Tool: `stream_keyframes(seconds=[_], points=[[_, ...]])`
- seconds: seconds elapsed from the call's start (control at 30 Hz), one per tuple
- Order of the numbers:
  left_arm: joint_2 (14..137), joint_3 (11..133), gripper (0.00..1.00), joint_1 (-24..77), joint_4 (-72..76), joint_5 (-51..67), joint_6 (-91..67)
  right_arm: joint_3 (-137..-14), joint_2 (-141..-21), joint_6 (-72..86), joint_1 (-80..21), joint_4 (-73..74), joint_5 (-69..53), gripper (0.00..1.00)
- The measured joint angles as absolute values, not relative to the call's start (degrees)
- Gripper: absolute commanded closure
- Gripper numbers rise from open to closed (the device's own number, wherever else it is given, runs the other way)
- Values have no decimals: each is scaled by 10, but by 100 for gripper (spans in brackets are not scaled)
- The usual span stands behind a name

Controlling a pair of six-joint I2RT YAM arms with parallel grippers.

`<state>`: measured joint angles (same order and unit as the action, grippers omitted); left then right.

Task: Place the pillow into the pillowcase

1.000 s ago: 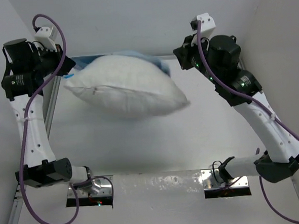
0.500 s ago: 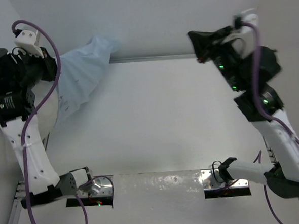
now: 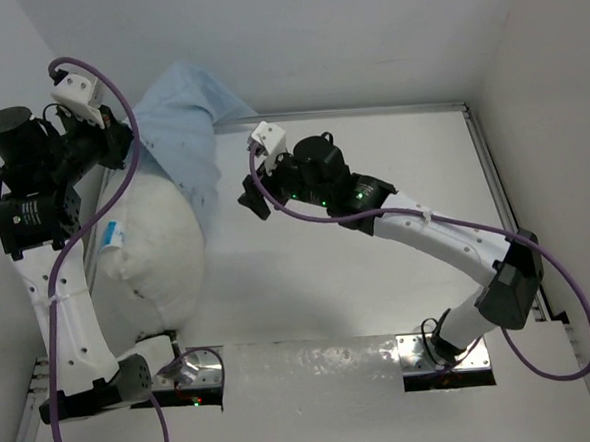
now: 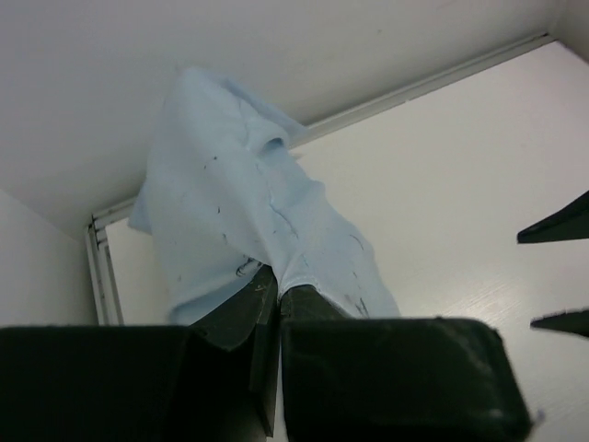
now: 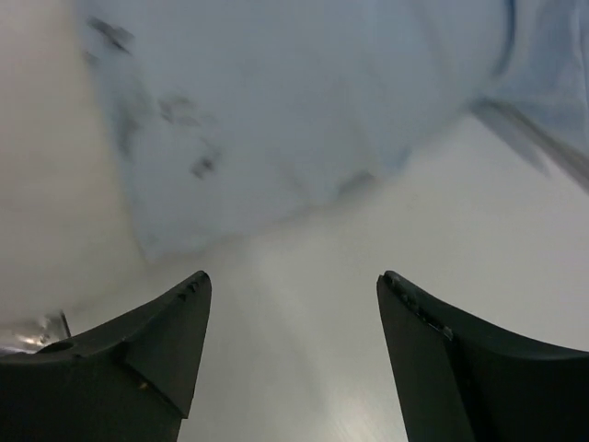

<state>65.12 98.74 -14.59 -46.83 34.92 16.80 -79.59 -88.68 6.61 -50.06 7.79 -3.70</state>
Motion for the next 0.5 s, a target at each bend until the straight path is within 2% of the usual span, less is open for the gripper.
stream_keyframes(seconds=[0.17, 0.37, 0.5], points=[[646, 985, 100, -135, -420, 373, 123, -785, -864, 58, -553, -30, -46, 24], [670, 984, 100, -124, -376, 404, 69, -763, -856, 71, -561, -128, -30, 20], [671, 974, 100, -92, -366, 415, 57, -812, -888, 68, -581, -161, -15, 18]])
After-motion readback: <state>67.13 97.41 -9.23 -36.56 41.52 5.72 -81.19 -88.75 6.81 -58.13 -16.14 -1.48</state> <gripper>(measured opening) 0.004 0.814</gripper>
